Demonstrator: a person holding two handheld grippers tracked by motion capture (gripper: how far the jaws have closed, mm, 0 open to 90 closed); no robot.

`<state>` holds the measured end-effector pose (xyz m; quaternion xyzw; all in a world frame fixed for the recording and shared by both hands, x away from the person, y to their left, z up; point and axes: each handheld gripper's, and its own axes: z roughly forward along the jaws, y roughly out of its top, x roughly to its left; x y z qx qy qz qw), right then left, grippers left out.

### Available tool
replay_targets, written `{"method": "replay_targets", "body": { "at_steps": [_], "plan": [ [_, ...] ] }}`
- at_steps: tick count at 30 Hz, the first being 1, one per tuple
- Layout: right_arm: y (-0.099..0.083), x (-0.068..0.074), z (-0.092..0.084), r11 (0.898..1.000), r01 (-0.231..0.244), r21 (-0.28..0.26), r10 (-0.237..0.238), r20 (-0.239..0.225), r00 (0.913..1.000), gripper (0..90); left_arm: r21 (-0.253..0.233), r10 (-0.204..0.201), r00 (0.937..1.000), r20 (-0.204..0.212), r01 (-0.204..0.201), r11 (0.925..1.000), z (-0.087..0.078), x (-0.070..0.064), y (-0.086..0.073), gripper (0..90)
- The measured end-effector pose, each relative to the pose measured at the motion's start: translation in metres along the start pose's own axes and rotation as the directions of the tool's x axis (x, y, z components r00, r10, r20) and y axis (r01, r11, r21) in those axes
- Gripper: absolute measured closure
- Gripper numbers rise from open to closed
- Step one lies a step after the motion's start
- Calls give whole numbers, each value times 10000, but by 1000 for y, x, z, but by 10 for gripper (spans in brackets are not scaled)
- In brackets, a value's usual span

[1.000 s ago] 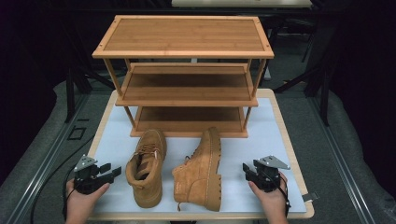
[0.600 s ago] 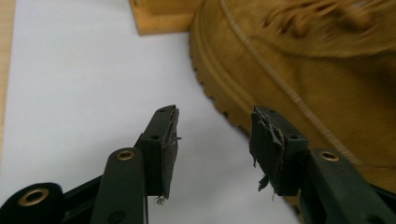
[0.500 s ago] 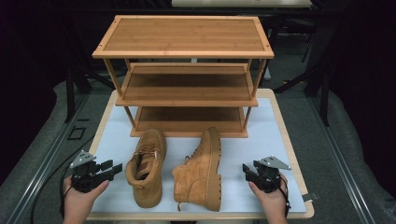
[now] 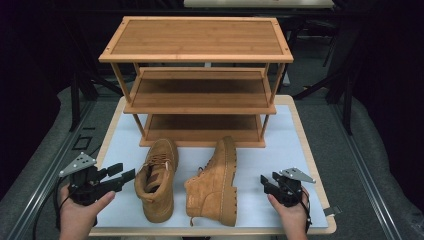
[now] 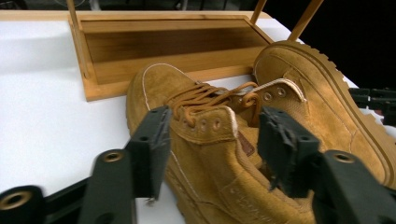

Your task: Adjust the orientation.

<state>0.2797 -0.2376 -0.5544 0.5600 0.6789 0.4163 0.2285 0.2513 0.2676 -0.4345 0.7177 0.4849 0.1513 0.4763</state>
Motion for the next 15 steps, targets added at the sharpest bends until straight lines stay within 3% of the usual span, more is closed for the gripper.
{"method": "replay_targets", "body": {
  "at_steps": [6, 8, 11, 15],
  "plan": [
    [-1, -1, 0, 9999, -94, 145, 94, -34, 10000, 489, 358, -124, 9997, 215, 117, 9993, 20, -6, -9, 470],
    [-1, -2, 1, 9998, -111, 140, 112, -11, 9999, 488, 704, -65, 9997, 219, 49, 9975, 26, -10, -12, 548],
    [-1, -2, 0, 9998, -136, 166, 136, -18, 9999, 488, 777, -123, 9999, -101, 130, 9969, 29, -14, -17, 554],
    [-2, -4, 0, 9996, -153, 245, 154, -37, 9999, 488, 727, -206, 9996, -192, 220, 9971, 30, -14, -19, 589]
  ]
}}
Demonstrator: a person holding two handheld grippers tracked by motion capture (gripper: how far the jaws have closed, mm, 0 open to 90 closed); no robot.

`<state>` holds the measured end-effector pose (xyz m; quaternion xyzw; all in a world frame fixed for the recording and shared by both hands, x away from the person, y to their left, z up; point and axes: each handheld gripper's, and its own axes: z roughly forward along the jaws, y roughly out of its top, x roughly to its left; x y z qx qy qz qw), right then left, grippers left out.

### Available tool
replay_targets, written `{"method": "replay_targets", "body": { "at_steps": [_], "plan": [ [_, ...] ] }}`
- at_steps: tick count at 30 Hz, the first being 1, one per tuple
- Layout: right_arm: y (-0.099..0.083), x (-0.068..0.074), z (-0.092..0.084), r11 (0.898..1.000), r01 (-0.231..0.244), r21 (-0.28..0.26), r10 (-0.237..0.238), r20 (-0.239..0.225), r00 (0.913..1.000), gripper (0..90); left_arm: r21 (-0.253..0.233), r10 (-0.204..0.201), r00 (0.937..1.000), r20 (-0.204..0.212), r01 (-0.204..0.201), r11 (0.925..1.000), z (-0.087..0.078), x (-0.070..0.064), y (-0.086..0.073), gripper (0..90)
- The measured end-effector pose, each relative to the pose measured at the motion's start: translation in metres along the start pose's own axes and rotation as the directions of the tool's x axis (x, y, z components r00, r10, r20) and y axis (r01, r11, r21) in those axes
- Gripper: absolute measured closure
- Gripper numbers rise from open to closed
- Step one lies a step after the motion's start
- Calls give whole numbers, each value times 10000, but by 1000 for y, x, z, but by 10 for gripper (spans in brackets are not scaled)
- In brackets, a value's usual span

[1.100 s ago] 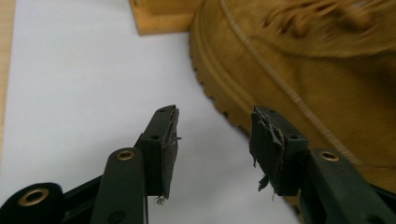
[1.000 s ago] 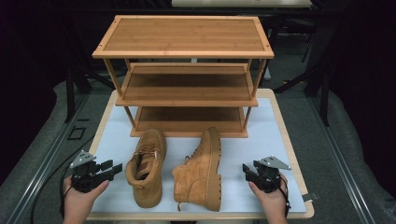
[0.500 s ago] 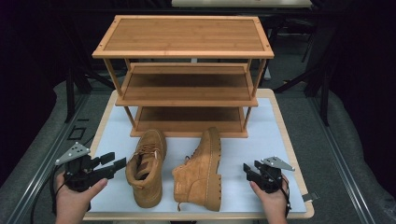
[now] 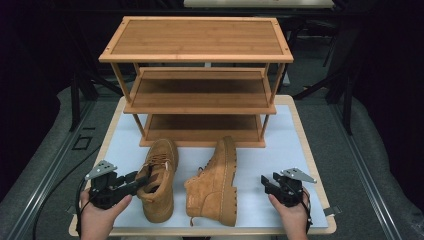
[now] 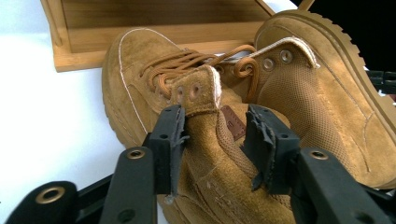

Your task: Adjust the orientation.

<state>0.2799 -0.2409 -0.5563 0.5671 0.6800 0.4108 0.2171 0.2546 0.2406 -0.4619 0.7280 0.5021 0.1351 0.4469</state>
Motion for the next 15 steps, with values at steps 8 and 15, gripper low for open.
{"method": "replay_targets", "body": {
  "at_steps": [8, 15],
  "plan": [
    [0, -1, 0, 9999, -95, -102, 95, 19, 10000, 488, 674, 975, 9945, -392, -947, 9932, 0, 6, 13, 765],
    [0, -3, -1, 9993, -315, -181, 315, -6, 9995, 488, 1097, 1037, 9944, -179, -1011, 9888, -2, 41, 31, 781]
  ]
}}
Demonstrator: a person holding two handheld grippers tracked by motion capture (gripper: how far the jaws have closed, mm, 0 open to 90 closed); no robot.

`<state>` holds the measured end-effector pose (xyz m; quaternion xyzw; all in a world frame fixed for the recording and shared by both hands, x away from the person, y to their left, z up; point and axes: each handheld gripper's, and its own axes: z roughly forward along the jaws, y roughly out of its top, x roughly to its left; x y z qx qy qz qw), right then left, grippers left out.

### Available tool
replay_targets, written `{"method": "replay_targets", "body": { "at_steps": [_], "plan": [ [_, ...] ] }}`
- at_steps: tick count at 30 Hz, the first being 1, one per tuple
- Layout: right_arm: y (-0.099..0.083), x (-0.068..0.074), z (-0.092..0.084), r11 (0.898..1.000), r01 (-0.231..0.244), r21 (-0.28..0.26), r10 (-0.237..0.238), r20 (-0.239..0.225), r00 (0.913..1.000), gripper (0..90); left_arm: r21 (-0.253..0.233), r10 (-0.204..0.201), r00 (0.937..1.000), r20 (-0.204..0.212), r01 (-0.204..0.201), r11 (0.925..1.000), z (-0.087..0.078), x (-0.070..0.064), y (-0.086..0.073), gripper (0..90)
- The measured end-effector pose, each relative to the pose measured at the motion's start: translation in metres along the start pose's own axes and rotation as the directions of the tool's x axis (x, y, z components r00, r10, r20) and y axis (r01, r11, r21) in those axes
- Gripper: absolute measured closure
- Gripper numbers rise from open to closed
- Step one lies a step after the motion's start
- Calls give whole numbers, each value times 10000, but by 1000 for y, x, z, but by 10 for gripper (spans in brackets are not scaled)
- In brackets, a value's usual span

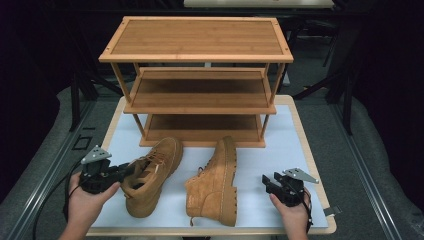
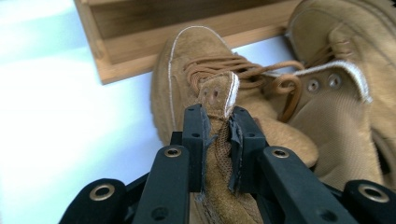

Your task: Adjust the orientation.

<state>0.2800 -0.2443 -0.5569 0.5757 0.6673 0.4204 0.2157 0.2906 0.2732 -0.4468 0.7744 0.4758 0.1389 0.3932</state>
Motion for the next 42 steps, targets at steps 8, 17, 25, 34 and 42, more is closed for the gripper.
{"method": "replay_targets", "body": {
  "at_steps": [8, 17, 25, 34, 42],
  "plan": [
    [0, 0, 0, 9999, 7, 105, -7, -13, 10000, 488, 1907, 569, 9980, -259, -509, 9803, 1, 6, 25, 738],
    [-1, 1, 2, 10000, -45, 88, 46, -57, 10000, 484, 5015, 372, 9956, -860, 110, 8651, 6, -2, 63, 599],
    [-1, 0, 1, 9997, -79, 224, 82, -123, 9999, 483, 6527, -265, 9893, -1435, 1147, 7488, 26, -1, 58, 599],
    [-2, 0, 3, 9997, -83, 232, 87, -156, 9998, 482, 6776, -559, 9886, -1396, 1365, 7227, 36, 2, 52, 663],
    [-3, -1, 4, 9993, -182, 321, 187, -182, 9997, 482, 6703, -1002, 9862, -1320, 1633, 7239, 35, 5, 52, 741]
  ]
}}
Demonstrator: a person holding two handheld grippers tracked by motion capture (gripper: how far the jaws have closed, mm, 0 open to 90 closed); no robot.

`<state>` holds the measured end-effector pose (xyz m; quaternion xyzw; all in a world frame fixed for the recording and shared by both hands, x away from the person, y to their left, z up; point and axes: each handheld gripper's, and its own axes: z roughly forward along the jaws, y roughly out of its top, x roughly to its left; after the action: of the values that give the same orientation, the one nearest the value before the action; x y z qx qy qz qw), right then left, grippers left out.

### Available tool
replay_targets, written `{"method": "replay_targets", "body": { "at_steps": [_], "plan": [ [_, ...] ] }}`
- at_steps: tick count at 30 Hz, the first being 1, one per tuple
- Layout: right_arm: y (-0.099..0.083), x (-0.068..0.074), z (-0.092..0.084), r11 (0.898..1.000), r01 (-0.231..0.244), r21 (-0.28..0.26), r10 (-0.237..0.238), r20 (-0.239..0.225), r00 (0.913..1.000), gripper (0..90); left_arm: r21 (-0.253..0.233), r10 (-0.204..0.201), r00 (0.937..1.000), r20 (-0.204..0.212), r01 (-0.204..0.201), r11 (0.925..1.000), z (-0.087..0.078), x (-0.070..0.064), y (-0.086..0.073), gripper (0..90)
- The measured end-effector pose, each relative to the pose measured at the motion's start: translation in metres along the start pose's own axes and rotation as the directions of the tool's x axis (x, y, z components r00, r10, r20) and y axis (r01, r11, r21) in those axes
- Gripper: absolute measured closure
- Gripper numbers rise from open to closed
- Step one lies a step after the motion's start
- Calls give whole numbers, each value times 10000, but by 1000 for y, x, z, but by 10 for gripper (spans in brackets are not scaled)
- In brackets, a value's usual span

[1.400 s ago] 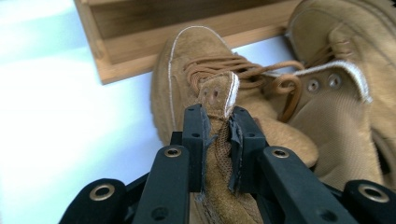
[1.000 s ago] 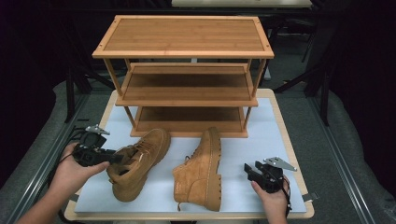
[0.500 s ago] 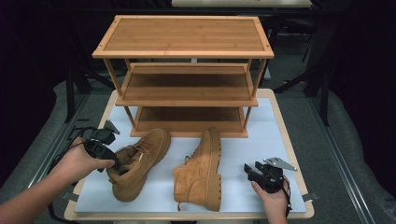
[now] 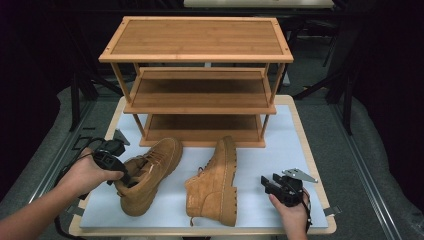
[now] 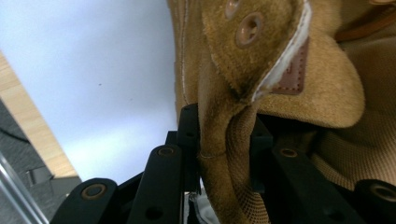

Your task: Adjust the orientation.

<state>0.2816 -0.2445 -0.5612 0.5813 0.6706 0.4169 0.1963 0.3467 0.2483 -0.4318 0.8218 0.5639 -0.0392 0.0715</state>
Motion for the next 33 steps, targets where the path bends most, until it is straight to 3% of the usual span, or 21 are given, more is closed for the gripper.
{"method": "replay_targets", "body": {
  "at_steps": [1, 4, 7, 9, 13, 20, 21, 22, 25, 33],
  "plan": [
    [0, 0, 0, 10000, 0, 0, 0, 0, 10000, 482, 0, 0, 10000, 0, 0, 10000, 0, 0, 0, 745],
    [0, 0, 0, 10000, -53, -17, 53, 4, 10000, 482, -80, -195, 9979, 617, 200, 9998, 1, 6, -2, 754],
    [-1, -1, 1, 9998, -108, -171, 107, -43, 9999, 482, 28, -475, 9898, 1344, 476, 9989, 2, 13, -3, 760],
    [0, -1, 1, 9999, -118, -56, 118, 7, 9999, 482, 153, -649, 9852, 1586, 632, 9979, 3, 14, -4, 762],
    [0, -1, 1, 9999, -128, -69, 128, -9, 9999, 482, 309, -1101, 9706, 2142, 1059, 9939, 1, 15, -4, 767],
    [-1, -2, 1, 9996, -219, -188, 218, -60, 9997, 483, 160, -1608, 9342, 3184, 1643, 9863, -13, 24, -2, 779],
    [-1, -3, 1, 9995, -228, -202, 227, -48, 9997, 482, 171, -1586, 9325, 3246, 1618, 9867, -15, 25, -2, 781],
    [-1, -3, 1, 9996, -244, -115, 244, -29, 9997, 483, 188, -1765, 9246, 3375, 1808, 9833, -19, 25, -2, 782],
    [-1, -3, 1, 9995, -296, -125, 295, -53, 9996, 482, 125, -1796, 9191, 3507, 1872, 9822, -26, 25, -2, 783],
    [-1, -4, 1, 9988, -401, -271, 399, -67, 9992, 483, -370, -1541, 9141, 3751, 1809, 9828, -57, 26, -11, 784]
  ]
}}
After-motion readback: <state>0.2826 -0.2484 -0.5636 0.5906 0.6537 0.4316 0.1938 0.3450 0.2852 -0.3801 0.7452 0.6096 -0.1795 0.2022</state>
